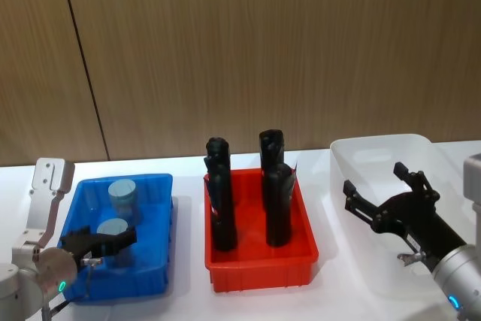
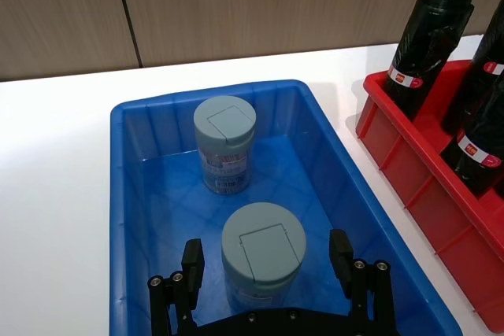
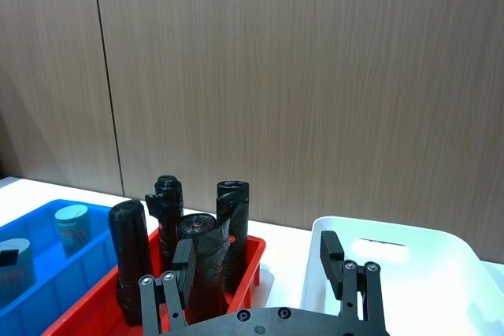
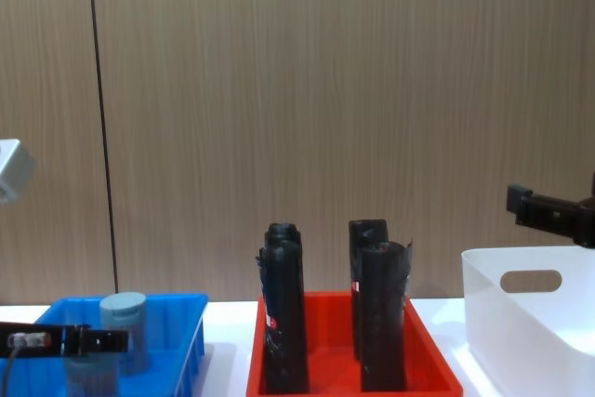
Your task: Pick the cotton swabs from the blue box and place them into the white box.
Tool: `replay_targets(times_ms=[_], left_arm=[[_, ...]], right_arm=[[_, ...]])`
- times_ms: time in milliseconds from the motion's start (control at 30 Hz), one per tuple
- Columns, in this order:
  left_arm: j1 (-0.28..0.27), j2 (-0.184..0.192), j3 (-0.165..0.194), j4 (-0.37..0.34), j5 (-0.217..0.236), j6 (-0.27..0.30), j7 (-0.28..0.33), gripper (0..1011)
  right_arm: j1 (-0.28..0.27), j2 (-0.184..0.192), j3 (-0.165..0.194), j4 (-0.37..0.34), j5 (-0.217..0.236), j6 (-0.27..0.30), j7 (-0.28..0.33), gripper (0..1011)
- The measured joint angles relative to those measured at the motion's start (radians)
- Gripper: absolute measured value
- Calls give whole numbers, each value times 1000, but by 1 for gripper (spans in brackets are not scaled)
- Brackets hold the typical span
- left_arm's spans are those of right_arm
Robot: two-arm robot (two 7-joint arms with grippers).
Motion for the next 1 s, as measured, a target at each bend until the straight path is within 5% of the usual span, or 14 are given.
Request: replay_targets(times_ms=[433, 867, 1000], left_arm=[[-42, -18, 8, 66, 33, 8, -36, 1009], [-66, -28, 12, 99, 60, 18, -55, 691], [-67, -28, 12, 99, 65, 21, -56, 678]], right_arm=[[0, 0, 0, 0, 0, 0, 0, 1002], [0, 0, 0, 0, 0, 0, 0, 1002], [0, 0, 0, 0, 0, 0, 0, 1002]])
